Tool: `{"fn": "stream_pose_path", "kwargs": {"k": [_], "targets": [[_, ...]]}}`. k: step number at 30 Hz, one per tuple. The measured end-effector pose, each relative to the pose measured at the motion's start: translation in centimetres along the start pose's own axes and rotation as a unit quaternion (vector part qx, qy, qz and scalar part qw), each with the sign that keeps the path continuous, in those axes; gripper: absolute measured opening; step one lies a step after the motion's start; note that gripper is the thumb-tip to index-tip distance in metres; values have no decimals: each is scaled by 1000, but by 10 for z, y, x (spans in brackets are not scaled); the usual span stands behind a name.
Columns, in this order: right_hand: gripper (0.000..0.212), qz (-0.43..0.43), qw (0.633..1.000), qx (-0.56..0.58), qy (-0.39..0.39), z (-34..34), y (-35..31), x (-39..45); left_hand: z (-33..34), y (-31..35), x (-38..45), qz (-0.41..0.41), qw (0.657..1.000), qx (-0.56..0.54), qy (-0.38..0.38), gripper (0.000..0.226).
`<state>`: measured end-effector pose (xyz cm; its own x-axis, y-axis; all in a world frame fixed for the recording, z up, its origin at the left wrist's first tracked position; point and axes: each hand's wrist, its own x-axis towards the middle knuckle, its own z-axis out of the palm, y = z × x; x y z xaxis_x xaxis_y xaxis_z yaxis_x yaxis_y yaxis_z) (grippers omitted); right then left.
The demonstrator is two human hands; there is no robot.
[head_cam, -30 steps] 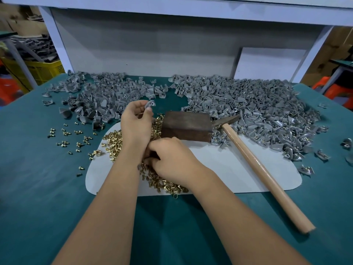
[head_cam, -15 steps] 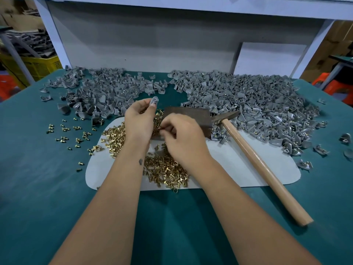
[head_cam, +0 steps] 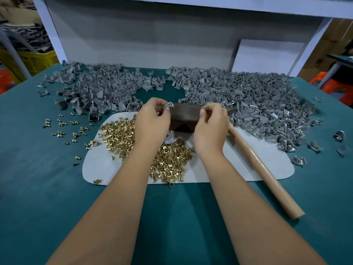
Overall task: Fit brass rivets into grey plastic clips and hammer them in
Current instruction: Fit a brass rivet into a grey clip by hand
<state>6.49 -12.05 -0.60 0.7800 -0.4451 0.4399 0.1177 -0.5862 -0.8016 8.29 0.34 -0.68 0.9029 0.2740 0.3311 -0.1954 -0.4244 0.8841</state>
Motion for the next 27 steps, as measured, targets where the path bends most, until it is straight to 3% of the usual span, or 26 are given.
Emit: {"fn": "stream_pose_path", "kwargs": {"k": [6, 12, 17, 22, 27], "targets": [[6, -29, 999, 24, -23, 0, -1, -2, -2, 1, -3, 22, 995, 92, 1, 10], [6, -85, 994, -61, -18, 1, -5, -7, 3, 0, -3, 67, 979, 192, 24, 27], [6, -68, 997, 6, -27, -1, -6, -6, 2, -2, -2, 57, 970, 233, 32, 42], [14, -56, 997, 34, -35, -1, -7, -7, 1, 0, 2, 18, 992, 121, -3, 33], [12, -61, 996, 47, -36, -2, -8, -7, 3, 1, 3, 15, 993, 105, -55, 29]]}}
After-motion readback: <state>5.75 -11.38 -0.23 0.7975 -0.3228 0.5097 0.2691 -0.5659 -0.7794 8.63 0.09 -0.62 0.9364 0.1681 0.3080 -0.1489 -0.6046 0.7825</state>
